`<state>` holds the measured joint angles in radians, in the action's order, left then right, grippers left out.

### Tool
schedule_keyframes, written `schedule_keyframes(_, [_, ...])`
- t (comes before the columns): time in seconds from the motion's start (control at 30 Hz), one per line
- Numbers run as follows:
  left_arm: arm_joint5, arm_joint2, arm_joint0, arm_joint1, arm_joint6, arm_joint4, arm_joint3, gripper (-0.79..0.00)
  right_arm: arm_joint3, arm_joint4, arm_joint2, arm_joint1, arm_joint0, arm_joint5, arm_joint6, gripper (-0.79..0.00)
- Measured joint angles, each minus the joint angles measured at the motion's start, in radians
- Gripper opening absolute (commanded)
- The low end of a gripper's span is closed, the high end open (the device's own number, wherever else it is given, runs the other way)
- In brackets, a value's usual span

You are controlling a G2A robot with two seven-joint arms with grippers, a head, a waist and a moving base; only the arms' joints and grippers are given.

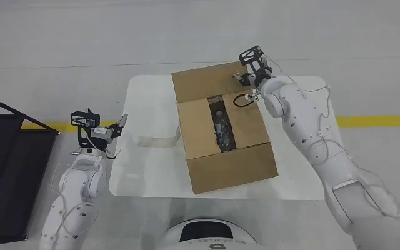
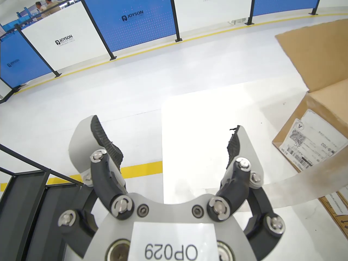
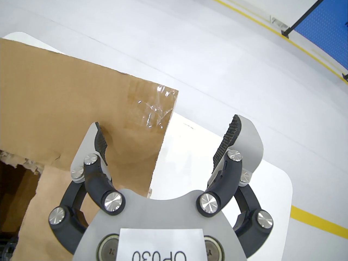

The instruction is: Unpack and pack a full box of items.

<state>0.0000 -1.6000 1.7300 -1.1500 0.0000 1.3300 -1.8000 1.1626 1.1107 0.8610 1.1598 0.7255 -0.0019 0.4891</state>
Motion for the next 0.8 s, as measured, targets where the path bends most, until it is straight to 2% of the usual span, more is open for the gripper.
schedule_keyframes(0.17, [0.0, 0.0, 0.0, 0.0, 0.0, 0.0, 0.0, 0.0, -0.1, -0.019, -0.053, 0.034, -0.06, -0.021, 0.096, 0.0])
schedule_keyframes(0.33, [0.0, 0.0, 0.0, 0.0, 0.0, 0.0, 0.0, 0.0, -0.144, -0.056, -0.046, 0.041, -0.068, -0.097, 0.157, 0.0])
schedule_keyframes(0.53, [0.0, 0.0, 0.0, 0.0, 0.0, 0.0, 0.0, 0.0, -0.12, -0.129, 0.045, 0.01, -0.02, -0.219, 0.2, 0.0])
schedule_keyframes(0.8, [0.0, 0.0, 0.0, 0.0, 0.0, 0.0, 0.0, 0.0, -0.038, -0.185, 0.195, -0.043, 0.085, -0.306, 0.244, 0.0])
